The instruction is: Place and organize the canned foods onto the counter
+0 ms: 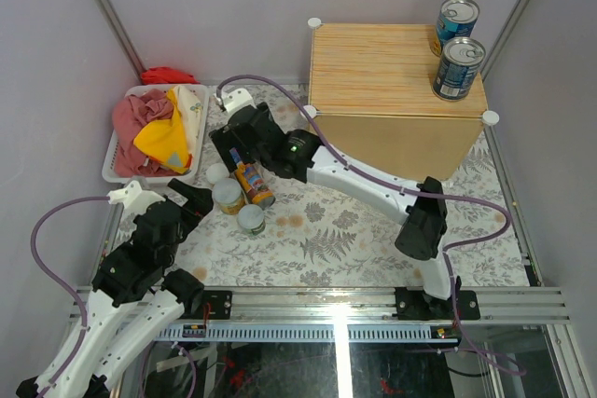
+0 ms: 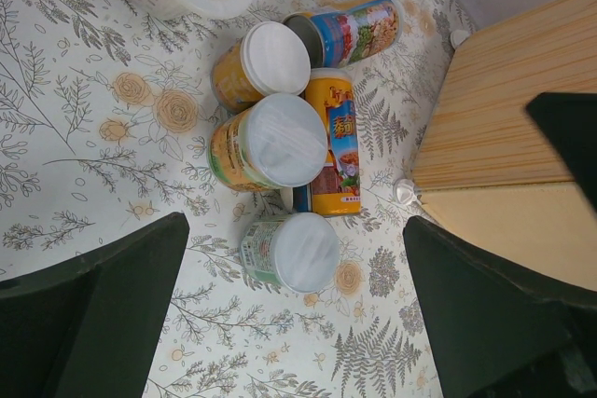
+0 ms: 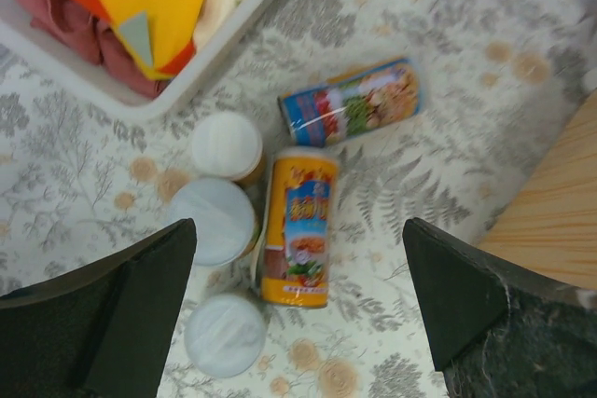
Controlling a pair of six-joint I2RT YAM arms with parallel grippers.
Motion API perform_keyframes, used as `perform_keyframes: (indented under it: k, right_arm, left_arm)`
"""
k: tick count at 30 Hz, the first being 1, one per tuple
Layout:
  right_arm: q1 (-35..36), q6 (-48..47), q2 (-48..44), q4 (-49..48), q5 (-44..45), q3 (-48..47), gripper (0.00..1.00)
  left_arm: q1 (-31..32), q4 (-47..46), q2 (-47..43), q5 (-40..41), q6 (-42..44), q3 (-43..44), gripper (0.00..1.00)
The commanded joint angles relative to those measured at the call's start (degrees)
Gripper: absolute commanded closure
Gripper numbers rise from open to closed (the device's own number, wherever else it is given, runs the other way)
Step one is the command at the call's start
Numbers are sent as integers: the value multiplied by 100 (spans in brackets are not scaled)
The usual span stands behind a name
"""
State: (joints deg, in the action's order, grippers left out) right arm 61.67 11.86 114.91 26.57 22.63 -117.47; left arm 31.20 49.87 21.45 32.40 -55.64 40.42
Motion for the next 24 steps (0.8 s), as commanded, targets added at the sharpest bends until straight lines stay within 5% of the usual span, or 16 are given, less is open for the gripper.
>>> perform_keyframes:
  k: [1,24]
  right_arm:
    - [-5,572,184,147,-449,82,1]
    - [-251,1191,1340,-257,-245,252,3]
  left_arm:
    - [47,-68,-60,178,-53,-39,0]
    - [44,-88,-190,132,35,-42,0]
